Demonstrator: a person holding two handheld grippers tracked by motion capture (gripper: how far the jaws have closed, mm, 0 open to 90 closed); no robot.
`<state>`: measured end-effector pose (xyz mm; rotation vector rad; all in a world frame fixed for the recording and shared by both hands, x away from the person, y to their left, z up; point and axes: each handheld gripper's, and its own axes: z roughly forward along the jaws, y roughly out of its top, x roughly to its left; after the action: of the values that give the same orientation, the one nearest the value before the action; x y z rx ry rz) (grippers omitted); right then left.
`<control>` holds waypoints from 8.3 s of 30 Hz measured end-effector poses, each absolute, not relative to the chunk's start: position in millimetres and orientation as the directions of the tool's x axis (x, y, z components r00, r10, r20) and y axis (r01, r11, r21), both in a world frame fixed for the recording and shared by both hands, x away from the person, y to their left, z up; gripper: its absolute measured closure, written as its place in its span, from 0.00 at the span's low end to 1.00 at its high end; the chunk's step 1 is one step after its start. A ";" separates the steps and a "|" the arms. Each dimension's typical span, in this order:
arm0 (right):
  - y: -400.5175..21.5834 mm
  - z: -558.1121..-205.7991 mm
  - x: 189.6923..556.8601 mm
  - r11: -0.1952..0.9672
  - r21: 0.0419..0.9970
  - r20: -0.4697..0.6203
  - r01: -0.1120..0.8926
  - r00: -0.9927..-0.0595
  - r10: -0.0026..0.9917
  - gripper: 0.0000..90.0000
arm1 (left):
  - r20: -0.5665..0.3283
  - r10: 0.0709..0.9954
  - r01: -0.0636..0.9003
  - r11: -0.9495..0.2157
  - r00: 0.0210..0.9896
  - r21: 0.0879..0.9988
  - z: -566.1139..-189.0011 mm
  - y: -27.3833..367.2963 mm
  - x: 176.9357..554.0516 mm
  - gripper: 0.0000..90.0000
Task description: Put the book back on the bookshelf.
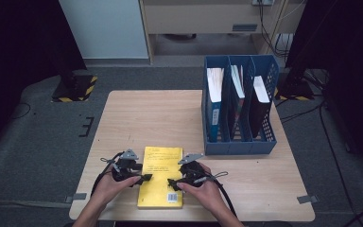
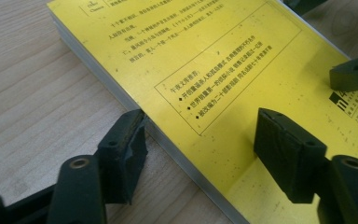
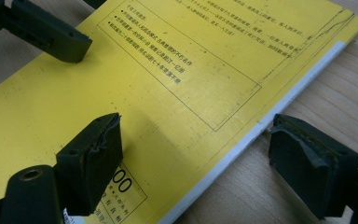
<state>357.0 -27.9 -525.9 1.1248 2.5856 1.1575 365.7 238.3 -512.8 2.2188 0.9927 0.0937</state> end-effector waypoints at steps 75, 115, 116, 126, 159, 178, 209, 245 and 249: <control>-15.1 -528.7 380.2 0.389 0.681 0.233 0.621 -0.687 0.688 0.14 | -0.304 0.578 0.622 -0.497 0.758 0.606 -494.8 234.1 396.6 0.42; -16.2 -530.1 379.9 0.384 0.692 0.228 0.611 -0.690 0.687 0.14 | -0.304 0.557 0.609 -0.515 0.773 0.603 -496.0 224.8 405.2 0.35; -16.4 -529.9 380.1 0.386 0.691 0.229 0.611 -0.691 0.685 0.14 | -0.303 0.555 0.607 -0.518 0.775 0.603 -496.5 223.7 405.6 0.35; -16.7 -529.9 380.3 0.388 0.691 0.228 0.610 -0.693 0.684 0.14 | -0.277 0.553 0.595 -0.552 0.786 0.585 -495.4 219.8 408.6 0.33; -24.7 -526.8 399.7 0.464 0.657 0.233 0.594 -0.746 0.624 0.10 | -0.248 0.561 0.573 -0.531 0.790 0.624 -472.6 223.2 403.6 0.91; -29.1 -529.0 410.5 0.404 0.661 0.358 0.632 -0.739 0.571 0.05 | -0.259 0.528 0.544 -0.504 0.809 0.670 -454.3 229.0 399.1 0.96; -25.4 -466.1 419.0 0.414 0.722 0.288 0.554 -0.785 0.548 0.43 | -0.230 0.507 0.511 -0.531 0.831 0.676 -451.9 258.1 401.0 0.92; 4.3 -429.6 419.9 0.568 0.717 0.103 0.405 -0.867 0.488 0.49 | -0.189 0.520 0.489 -0.532 0.833 0.691 -438.7 260.9 402.2 0.93; 7.3 -430.8 420.2 0.572 0.712 0.105 0.407 -0.867 0.487 0.48 | -0.192 0.515 0.485 -0.529 0.836 0.696 -438.1 260.2 401.2 0.93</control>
<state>420.2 7.3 -430.8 0.7690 2.6929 1.1788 401.2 260.2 -438.1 2.2202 0.7261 0.0472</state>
